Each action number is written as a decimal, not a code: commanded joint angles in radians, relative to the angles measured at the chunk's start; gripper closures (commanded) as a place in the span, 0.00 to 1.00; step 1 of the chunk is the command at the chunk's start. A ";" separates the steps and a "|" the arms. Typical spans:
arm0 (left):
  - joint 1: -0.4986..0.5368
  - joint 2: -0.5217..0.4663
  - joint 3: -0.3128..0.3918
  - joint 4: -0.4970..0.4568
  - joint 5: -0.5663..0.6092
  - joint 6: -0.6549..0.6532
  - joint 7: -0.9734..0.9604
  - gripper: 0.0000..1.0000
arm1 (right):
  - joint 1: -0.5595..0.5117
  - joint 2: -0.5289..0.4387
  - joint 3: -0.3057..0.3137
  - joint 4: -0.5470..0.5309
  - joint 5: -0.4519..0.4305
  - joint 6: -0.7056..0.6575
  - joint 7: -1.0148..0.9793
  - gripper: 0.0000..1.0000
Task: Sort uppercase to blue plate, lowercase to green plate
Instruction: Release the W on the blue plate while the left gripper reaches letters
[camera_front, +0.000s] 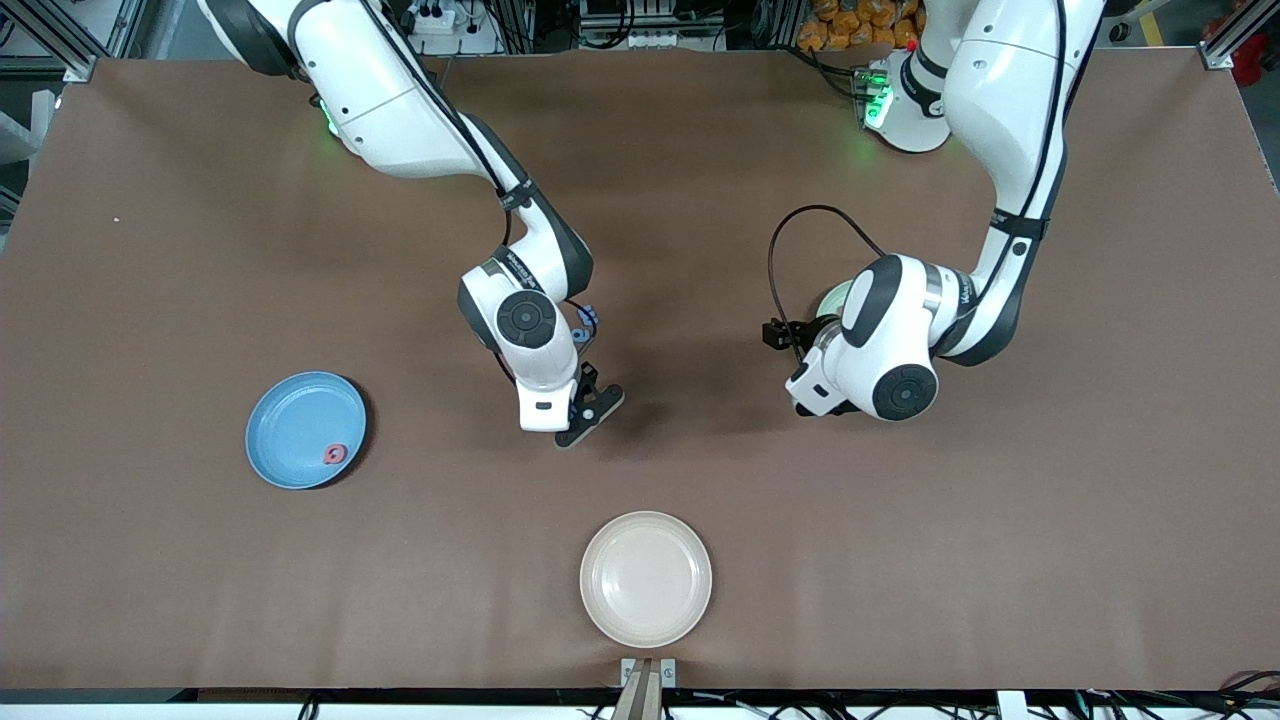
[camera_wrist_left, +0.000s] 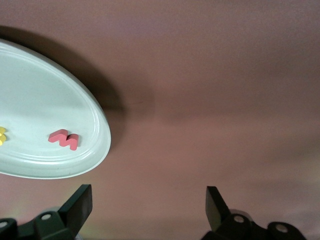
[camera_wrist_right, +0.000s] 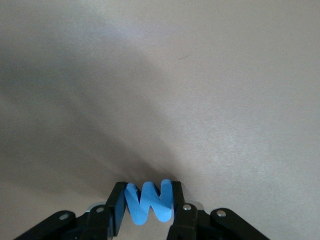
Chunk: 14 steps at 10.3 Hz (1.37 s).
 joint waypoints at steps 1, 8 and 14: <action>-0.008 0.006 0.006 0.019 -0.048 0.009 -0.025 0.00 | -0.049 -0.071 0.003 -0.038 0.009 -0.024 -0.026 1.00; -0.200 0.092 0.005 0.083 -0.056 0.181 -0.250 0.00 | -0.371 -0.111 -0.013 -0.002 -0.008 -0.105 0.025 1.00; -0.346 0.214 0.000 0.283 -0.051 0.246 -0.486 0.00 | -0.505 -0.153 -0.101 -0.008 -0.017 -0.349 0.013 1.00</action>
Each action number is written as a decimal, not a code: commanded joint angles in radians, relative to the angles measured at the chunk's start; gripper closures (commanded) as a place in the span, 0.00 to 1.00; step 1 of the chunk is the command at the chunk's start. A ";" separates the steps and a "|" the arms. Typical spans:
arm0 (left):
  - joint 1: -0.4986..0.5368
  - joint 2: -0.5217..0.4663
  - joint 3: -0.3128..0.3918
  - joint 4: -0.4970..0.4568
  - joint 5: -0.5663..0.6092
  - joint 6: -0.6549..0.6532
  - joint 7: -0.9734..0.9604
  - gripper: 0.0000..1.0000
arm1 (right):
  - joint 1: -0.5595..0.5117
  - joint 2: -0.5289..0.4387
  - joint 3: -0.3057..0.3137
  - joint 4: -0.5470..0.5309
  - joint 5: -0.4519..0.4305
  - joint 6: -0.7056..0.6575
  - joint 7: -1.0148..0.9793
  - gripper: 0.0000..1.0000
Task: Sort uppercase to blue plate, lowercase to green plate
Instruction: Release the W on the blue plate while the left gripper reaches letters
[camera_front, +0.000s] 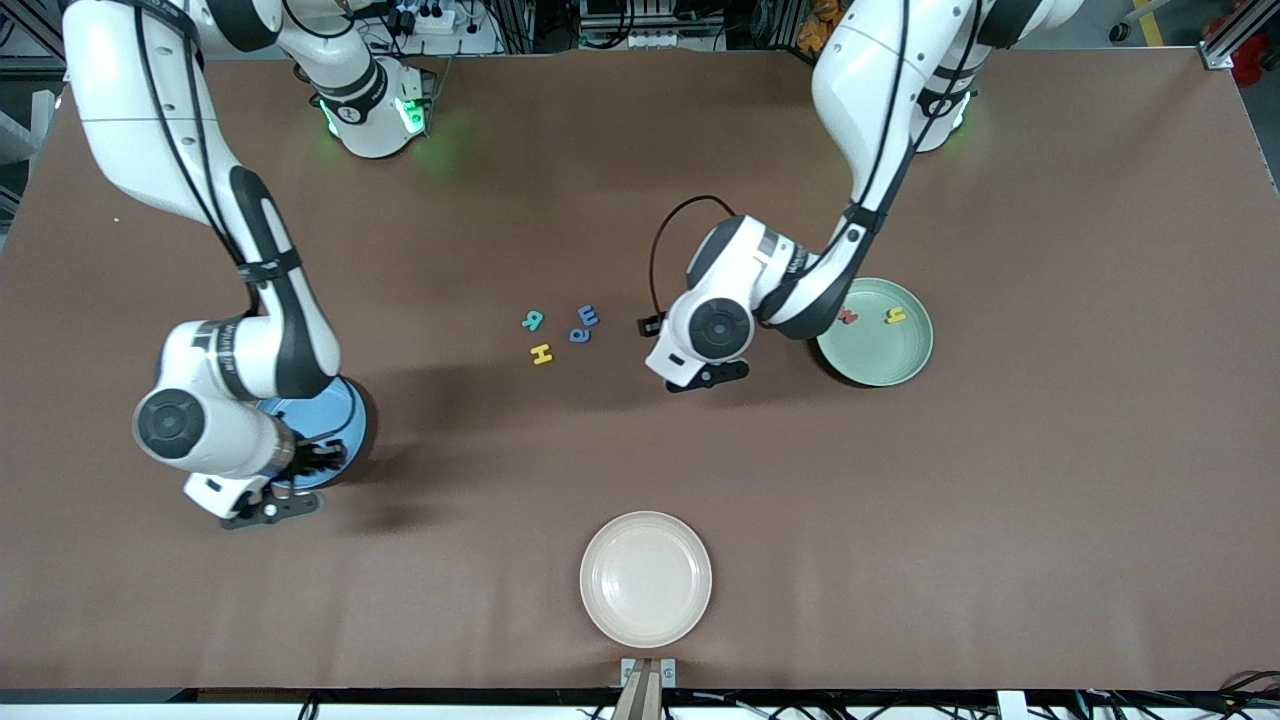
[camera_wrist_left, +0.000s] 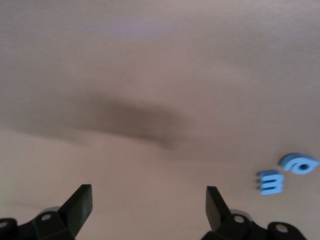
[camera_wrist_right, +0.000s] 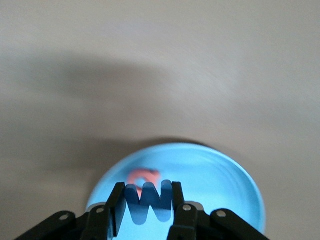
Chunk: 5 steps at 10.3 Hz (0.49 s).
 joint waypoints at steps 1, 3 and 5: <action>-0.071 0.043 0.012 0.076 -0.016 0.052 -0.087 0.00 | -0.030 -0.038 -0.023 -0.031 -0.014 -0.054 -0.006 1.00; -0.115 0.062 0.016 0.121 -0.009 0.057 -0.133 0.00 | -0.071 -0.035 -0.023 -0.062 -0.011 -0.053 -0.017 0.14; -0.150 0.065 0.019 0.140 0.004 0.062 -0.150 0.00 | -0.070 -0.033 -0.023 -0.064 -0.011 -0.065 -0.019 0.00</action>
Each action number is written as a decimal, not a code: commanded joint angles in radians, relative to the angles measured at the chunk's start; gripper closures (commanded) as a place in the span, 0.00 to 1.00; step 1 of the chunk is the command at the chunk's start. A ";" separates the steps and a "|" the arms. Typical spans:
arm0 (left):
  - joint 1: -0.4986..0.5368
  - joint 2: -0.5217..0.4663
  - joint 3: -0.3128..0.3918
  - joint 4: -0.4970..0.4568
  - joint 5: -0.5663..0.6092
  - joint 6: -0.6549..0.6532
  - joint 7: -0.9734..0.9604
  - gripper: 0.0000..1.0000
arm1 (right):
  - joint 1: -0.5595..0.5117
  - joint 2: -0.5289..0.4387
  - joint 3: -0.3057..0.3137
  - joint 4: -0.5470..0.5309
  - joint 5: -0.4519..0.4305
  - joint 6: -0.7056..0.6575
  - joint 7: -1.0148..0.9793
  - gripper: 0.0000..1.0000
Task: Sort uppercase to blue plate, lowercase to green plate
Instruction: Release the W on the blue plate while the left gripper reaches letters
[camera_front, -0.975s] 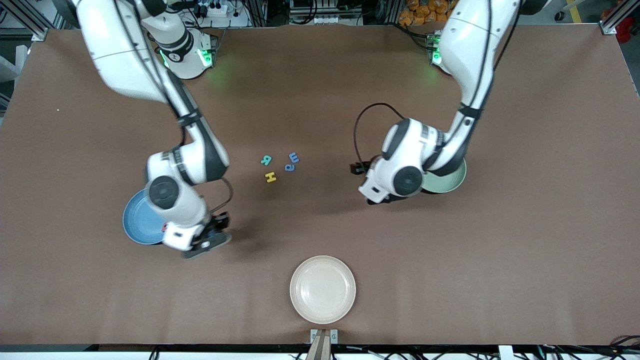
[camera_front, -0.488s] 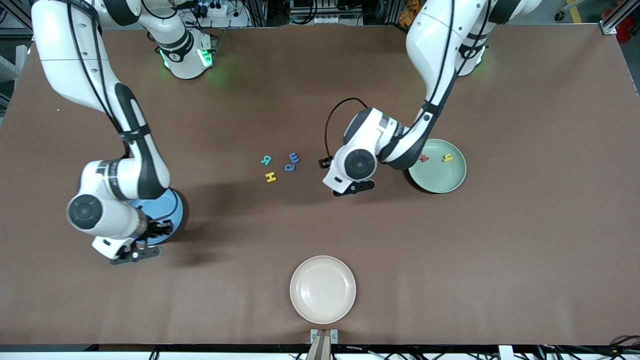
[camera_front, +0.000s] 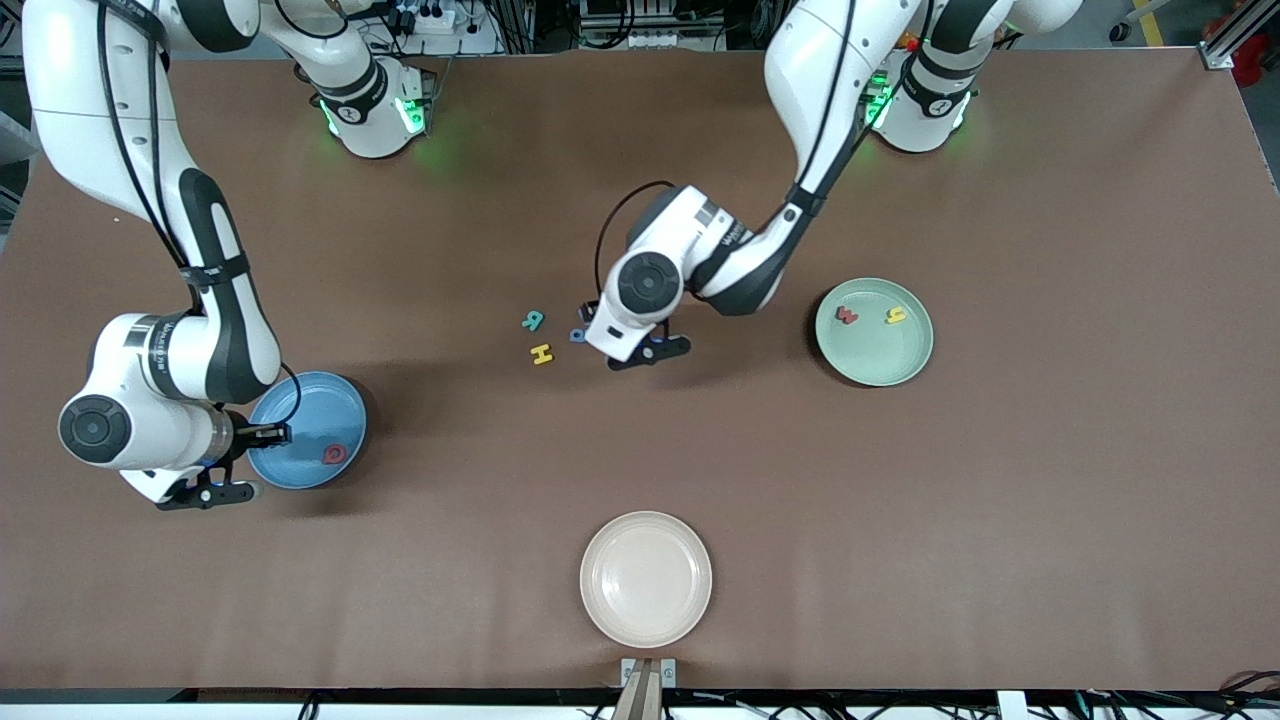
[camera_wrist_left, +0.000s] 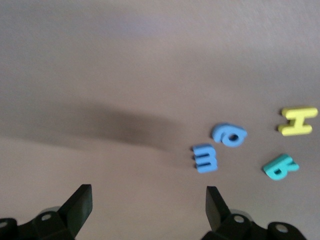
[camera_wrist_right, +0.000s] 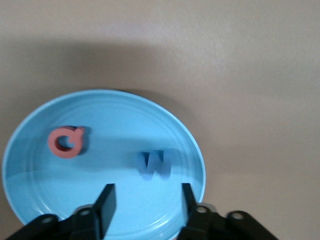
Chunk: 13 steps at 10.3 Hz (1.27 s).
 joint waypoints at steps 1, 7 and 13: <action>-0.045 0.028 0.018 0.057 0.006 0.028 -0.035 0.00 | 0.007 -0.028 0.011 -0.016 -0.011 -0.014 0.003 0.00; -0.091 0.109 0.018 0.097 0.150 0.137 0.065 0.00 | 0.015 -0.054 0.013 0.034 -0.009 -0.002 -0.003 0.00; -0.148 0.177 0.053 0.145 0.187 0.202 0.045 0.00 | -0.006 -0.186 0.016 0.015 -0.006 0.113 -0.004 0.00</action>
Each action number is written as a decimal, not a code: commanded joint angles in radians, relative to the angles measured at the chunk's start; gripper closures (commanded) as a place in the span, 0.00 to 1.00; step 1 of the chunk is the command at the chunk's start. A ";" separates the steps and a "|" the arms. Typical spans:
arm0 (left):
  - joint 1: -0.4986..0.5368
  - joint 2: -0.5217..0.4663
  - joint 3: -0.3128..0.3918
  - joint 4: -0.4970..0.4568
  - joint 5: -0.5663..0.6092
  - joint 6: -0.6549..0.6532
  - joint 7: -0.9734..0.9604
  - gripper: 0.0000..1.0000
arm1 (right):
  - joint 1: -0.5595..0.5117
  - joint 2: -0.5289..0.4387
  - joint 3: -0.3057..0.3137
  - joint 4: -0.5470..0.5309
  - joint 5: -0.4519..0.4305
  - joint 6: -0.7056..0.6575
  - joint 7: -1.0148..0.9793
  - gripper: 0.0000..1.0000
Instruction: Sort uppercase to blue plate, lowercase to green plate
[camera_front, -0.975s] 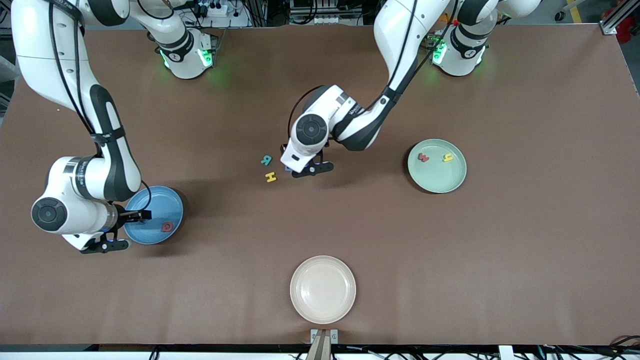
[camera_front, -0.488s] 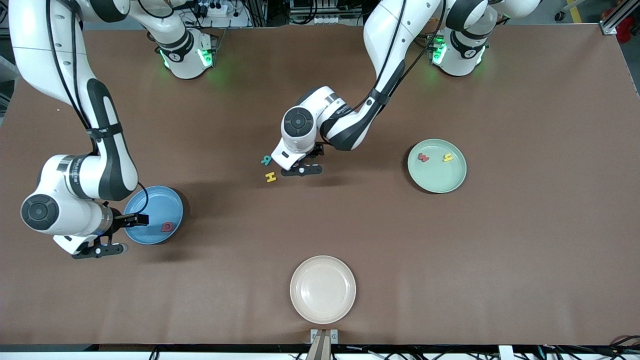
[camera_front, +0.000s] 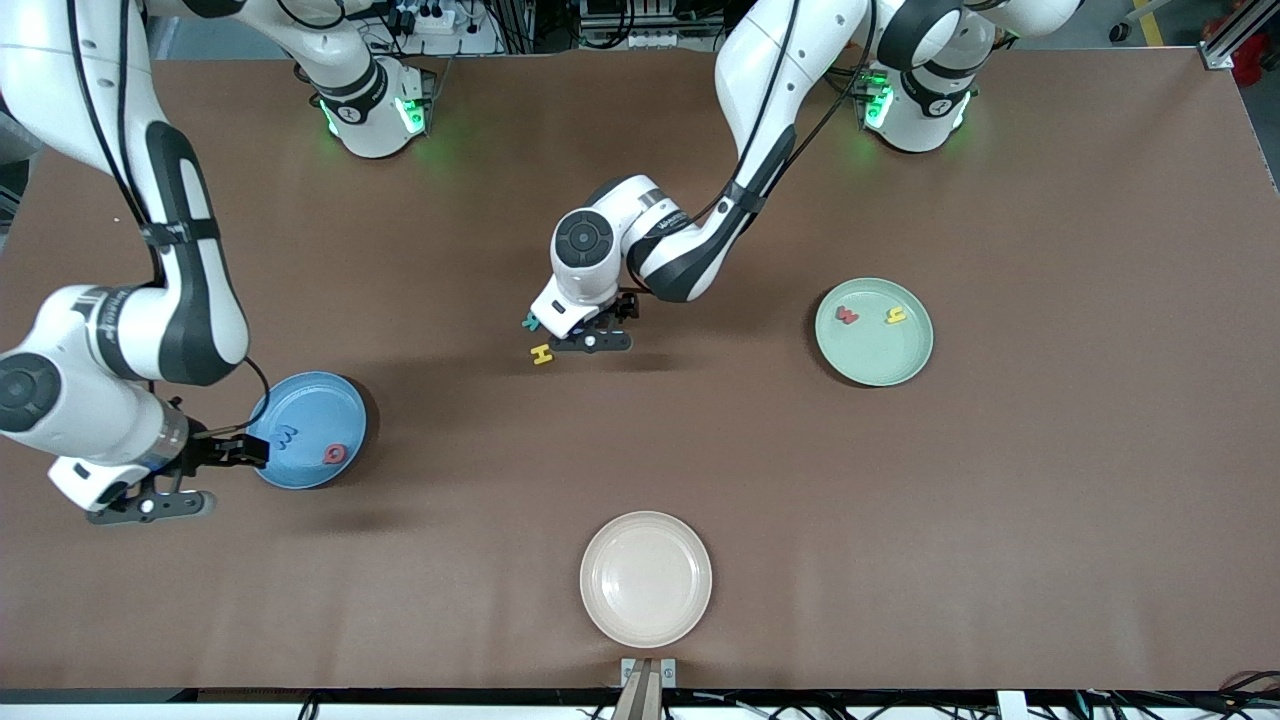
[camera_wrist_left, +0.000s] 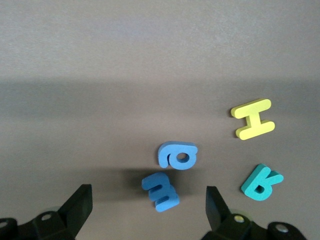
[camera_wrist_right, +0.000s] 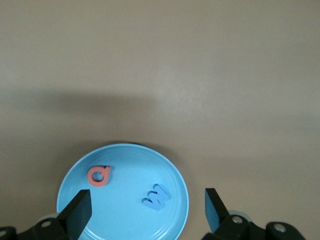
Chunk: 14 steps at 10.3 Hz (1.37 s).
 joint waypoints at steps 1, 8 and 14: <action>-0.040 0.055 0.034 0.042 0.017 0.028 -0.012 0.00 | -0.018 -0.079 0.017 -0.049 -0.008 0.043 -0.003 0.00; -0.041 0.062 0.028 0.039 0.017 0.031 -0.006 0.39 | -0.118 -0.234 0.112 -0.157 0.006 -0.095 0.011 0.00; -0.041 0.062 0.025 0.035 0.016 0.030 -0.006 0.62 | -0.161 -0.326 0.118 -0.152 0.083 -0.275 0.011 0.00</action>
